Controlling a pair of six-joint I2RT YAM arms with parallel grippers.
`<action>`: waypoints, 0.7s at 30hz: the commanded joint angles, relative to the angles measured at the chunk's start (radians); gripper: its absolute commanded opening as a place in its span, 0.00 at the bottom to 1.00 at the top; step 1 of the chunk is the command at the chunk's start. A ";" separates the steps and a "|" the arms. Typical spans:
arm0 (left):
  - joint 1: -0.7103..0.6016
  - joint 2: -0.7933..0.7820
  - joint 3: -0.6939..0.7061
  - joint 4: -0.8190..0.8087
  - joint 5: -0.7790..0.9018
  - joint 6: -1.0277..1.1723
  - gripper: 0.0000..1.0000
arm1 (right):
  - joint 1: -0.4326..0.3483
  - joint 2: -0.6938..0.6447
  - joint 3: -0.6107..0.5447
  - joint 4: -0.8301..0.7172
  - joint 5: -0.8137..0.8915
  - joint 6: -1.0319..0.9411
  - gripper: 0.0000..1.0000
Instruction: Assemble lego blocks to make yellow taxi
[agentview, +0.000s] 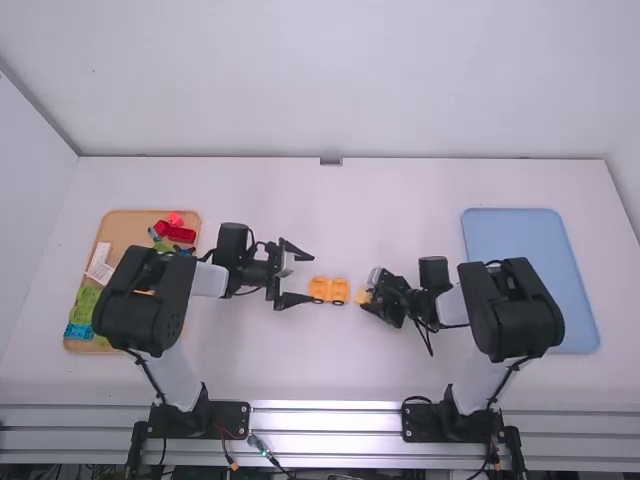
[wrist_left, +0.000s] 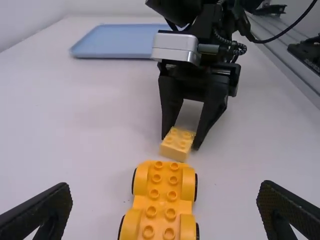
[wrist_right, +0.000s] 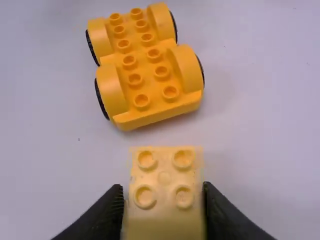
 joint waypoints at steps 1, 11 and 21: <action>-0.031 0.004 -0.006 -0.009 -0.024 -0.001 0.99 | 0.000 0.013 0.006 -0.004 0.014 0.006 0.34; -0.071 0.015 -0.006 -0.041 -0.128 0.040 0.99 | -0.053 0.009 0.006 0.026 -0.098 0.005 0.25; -0.119 0.153 0.004 0.101 -0.190 0.051 0.99 | -0.029 -0.119 0.006 0.005 -0.145 0.006 0.24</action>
